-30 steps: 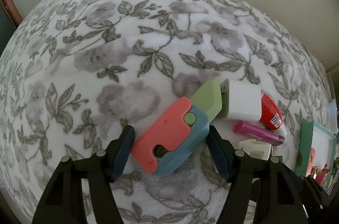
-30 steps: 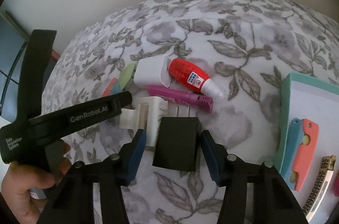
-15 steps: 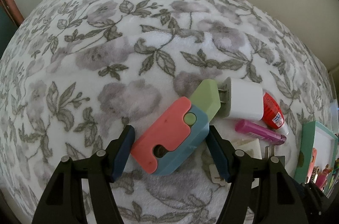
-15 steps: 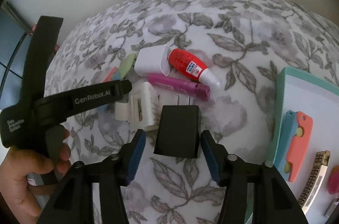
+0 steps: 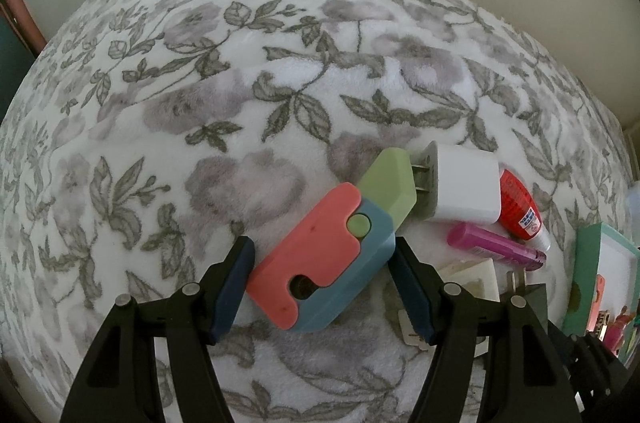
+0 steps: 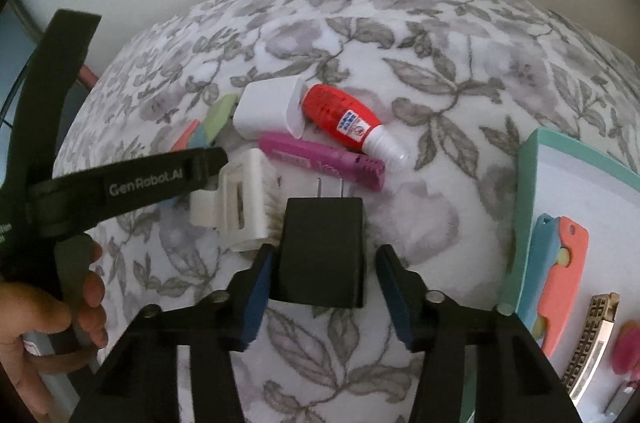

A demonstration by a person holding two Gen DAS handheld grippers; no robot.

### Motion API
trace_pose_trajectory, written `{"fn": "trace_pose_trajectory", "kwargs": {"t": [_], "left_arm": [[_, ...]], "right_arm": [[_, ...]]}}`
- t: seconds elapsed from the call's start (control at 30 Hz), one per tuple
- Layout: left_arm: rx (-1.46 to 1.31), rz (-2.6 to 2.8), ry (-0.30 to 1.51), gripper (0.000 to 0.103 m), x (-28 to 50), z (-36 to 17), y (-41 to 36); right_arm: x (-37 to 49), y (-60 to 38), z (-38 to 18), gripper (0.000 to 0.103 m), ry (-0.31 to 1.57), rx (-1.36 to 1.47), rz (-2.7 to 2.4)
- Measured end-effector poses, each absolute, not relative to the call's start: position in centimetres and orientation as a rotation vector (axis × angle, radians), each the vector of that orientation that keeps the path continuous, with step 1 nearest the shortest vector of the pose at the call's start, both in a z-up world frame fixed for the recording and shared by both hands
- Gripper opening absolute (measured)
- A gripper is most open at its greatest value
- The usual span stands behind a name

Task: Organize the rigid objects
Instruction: 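Grasp the coral-and-teal block with the left tool while the right tool grasps the black charger, then carry the block with the left tool while the right tool carries the charger to the tray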

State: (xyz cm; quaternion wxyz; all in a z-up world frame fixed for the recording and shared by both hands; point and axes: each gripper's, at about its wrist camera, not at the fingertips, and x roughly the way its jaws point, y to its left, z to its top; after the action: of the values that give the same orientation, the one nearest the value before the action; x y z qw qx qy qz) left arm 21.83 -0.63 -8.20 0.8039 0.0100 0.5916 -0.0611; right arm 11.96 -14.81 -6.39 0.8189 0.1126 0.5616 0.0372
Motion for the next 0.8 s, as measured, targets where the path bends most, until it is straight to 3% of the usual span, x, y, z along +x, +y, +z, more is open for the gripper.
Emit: {"fn": "trace_pose_trajectory", "kwargs": {"t": [0.8], "left_arm": [[0.01, -0.118, 1.289, 0.07, 19.0, -6.9, -1.0]], "right_arm": [[9.0, -17.5, -3.2, 0.047, 1.159, 0.36, 0.069]]}}
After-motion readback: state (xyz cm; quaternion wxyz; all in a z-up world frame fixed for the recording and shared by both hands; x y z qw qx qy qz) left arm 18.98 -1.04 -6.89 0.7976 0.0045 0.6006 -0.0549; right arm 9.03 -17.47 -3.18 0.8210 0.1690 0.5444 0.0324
